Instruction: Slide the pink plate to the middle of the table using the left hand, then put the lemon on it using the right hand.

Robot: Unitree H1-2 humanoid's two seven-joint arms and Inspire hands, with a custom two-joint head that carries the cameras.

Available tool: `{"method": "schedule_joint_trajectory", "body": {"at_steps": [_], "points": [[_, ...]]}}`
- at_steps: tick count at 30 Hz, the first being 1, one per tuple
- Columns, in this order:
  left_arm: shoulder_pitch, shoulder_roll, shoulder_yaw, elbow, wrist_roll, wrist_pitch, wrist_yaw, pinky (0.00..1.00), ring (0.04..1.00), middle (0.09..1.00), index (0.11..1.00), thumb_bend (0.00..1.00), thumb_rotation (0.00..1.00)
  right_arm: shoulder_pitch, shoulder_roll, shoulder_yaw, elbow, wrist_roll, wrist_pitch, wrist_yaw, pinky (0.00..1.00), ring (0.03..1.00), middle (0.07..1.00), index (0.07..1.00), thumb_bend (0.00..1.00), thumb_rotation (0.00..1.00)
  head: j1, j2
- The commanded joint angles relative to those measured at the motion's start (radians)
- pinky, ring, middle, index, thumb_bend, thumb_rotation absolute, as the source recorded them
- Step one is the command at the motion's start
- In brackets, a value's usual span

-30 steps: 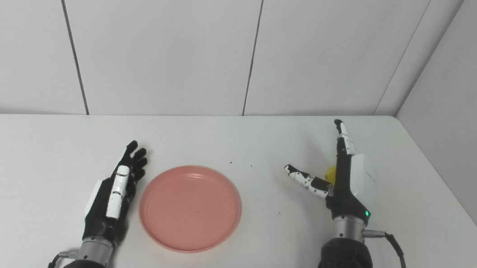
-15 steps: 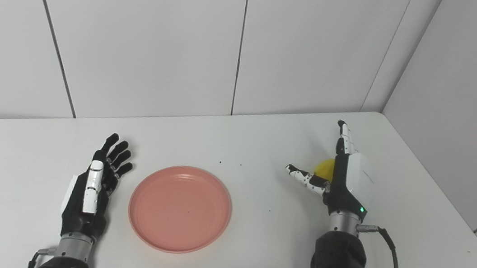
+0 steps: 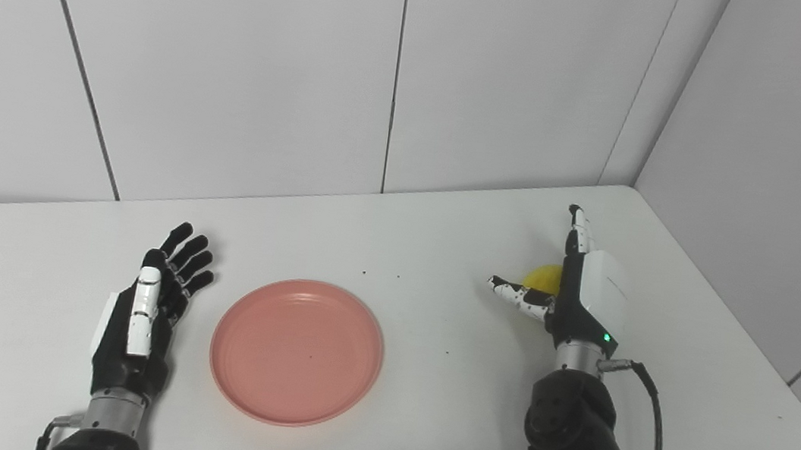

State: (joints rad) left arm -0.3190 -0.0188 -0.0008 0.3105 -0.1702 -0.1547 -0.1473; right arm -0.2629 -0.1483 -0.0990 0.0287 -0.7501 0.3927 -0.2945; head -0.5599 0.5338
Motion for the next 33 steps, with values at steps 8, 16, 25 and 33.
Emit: {"method": "schedule_joint_trajectory", "body": {"at_steps": [8, 16, 25, 33], "points": [[0.053, 0.007, 0.004, 0.047, -0.003, -0.032, -0.015, 0.85, 0.881, 0.884, 0.877, 0.59, 1.00, -0.060, -0.042, -0.005, 0.050, 0.026, 0.024, -0.028, 0.83, 0.903, 0.922, 0.938, 0.88, 0.21, 0.005, 0.006], [0.056, 0.006, -0.007, 0.050, 0.005, -0.036, -0.014, 0.85, 0.887, 0.892, 0.890, 0.61, 1.00, -0.066, -0.061, 0.001, 0.084, 0.040, 0.026, -0.033, 0.83, 0.892, 0.911, 0.921, 0.86, 0.14, 0.011, 0.007], [0.059, 0.004, -0.012, 0.044, 0.008, -0.033, -0.009, 0.86, 0.889, 0.893, 0.890, 0.61, 1.00, -0.069, -0.047, -0.011, 0.122, 0.095, -0.036, -0.115, 0.61, 0.648, 0.745, 0.772, 0.78, 0.00, 0.015, 0.011], [0.059, 0.001, -0.014, 0.037, 0.005, -0.027, -0.009, 0.86, 0.888, 0.891, 0.888, 0.62, 1.00, -0.066, -0.048, 0.008, 0.130, 0.108, -0.033, -0.156, 0.41, 0.402, 0.492, 0.582, 0.52, 0.00, 0.017, 0.011]]}}
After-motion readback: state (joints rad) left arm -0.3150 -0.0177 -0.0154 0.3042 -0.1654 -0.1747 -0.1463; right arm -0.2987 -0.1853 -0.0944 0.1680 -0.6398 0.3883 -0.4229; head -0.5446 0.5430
